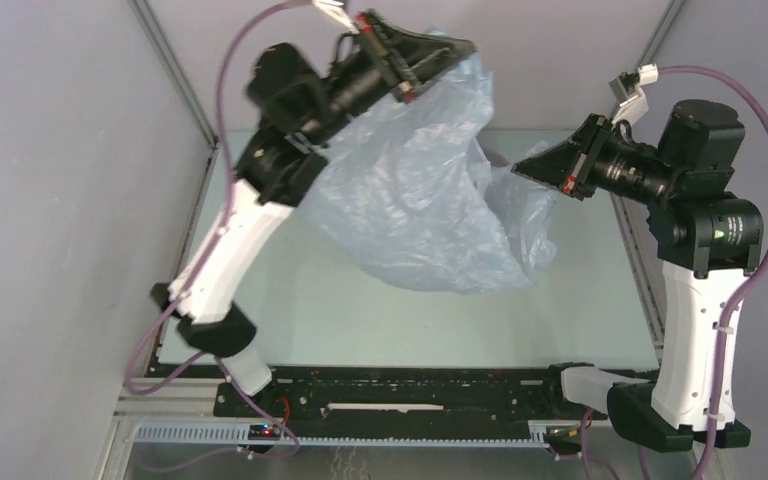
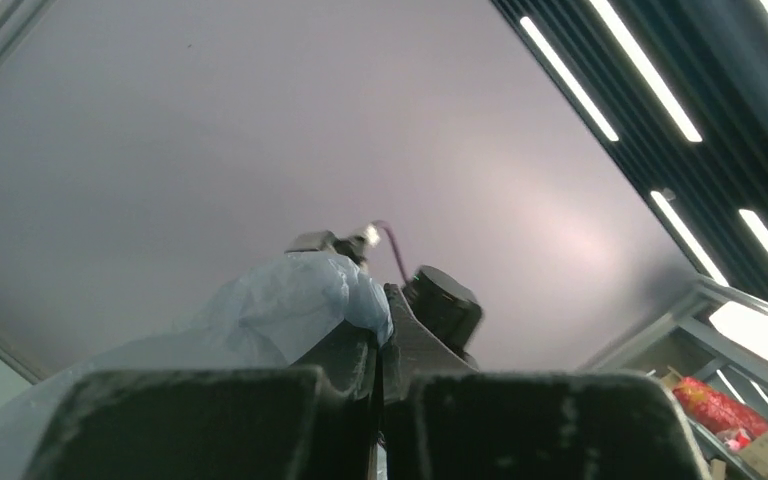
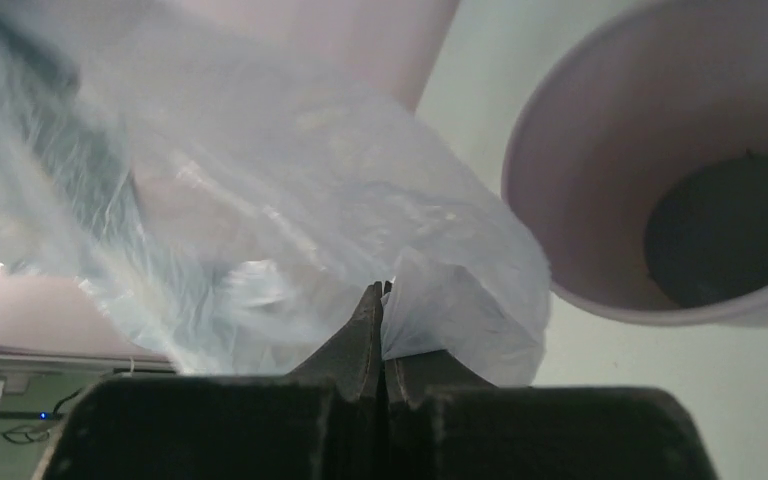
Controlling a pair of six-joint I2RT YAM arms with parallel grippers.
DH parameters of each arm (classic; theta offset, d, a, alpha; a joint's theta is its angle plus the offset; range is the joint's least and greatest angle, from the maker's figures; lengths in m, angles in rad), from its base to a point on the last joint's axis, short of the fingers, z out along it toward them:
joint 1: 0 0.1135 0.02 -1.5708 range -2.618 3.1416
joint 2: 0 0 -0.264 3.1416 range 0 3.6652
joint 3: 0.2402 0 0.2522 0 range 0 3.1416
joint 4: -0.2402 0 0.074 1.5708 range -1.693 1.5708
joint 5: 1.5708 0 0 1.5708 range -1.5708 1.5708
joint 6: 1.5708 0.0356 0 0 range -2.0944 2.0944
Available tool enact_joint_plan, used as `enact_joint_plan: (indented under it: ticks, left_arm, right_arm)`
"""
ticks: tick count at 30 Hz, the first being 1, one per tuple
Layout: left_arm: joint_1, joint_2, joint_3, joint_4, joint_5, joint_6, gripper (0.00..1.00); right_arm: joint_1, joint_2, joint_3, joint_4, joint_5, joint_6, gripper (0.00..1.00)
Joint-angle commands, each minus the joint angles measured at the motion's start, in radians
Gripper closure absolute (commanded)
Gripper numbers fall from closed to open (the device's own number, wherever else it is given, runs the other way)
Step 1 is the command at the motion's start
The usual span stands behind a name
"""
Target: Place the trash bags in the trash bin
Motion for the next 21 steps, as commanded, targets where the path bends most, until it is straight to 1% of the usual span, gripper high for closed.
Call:
enact_joint_plan:
  ticks: [1, 3, 4, 8, 12, 14, 16, 19, 21]
  left_arm:
    - [-0.018, 0.17, 0.232, 0.043, -0.014, -0.048, 1.0]
    - [-0.017, 0.235, 0.316, 0.066, -0.012, -0.082, 1.0]
    - [-0.017, 0.251, 0.333, 0.091, -0.014, -0.097, 1.0]
    - [-0.018, 0.242, 0.328, 0.216, -0.052, -0.106, 1.0]
    - [-0.02, 0.189, 0.288, 0.265, -0.076, -0.088, 1.0]
    - [-0.016, 0.174, 0.247, 0.292, -0.06, -0.112, 1.0]
    - [-0.003, 0.19, 0.253, 0.299, -0.015, -0.142, 1.0]
    - [0.024, 0.213, 0.257, 0.306, 0.025, -0.183, 1.0]
    - [0.045, 0.214, 0.23, 0.32, 0.048, -0.214, 1.0]
  right_arm:
    - [-0.001, -0.011, 0.106, -0.118, -0.008, -0.117, 1.0]
    - [0.01, 0.005, 0.163, -0.149, 0.033, -0.138, 1.0]
    - [0.009, 0.007, 0.177, -0.148, 0.042, -0.136, 1.0]
    - [-0.021, 0.023, 0.208, -0.1, -0.012, -0.076, 1.0]
    - [-0.076, 0.038, 0.249, -0.029, -0.053, -0.004, 1.0]
    - [-0.106, 0.064, 0.3, -0.026, -0.056, 0.011, 1.0]
    - [-0.144, 0.099, 0.344, -0.017, -0.064, 0.035, 1.0]
    - [-0.19, 0.136, 0.373, 0.028, -0.09, 0.074, 1.0]
    - [-0.227, 0.16, 0.384, 0.041, -0.109, 0.1, 1.0]
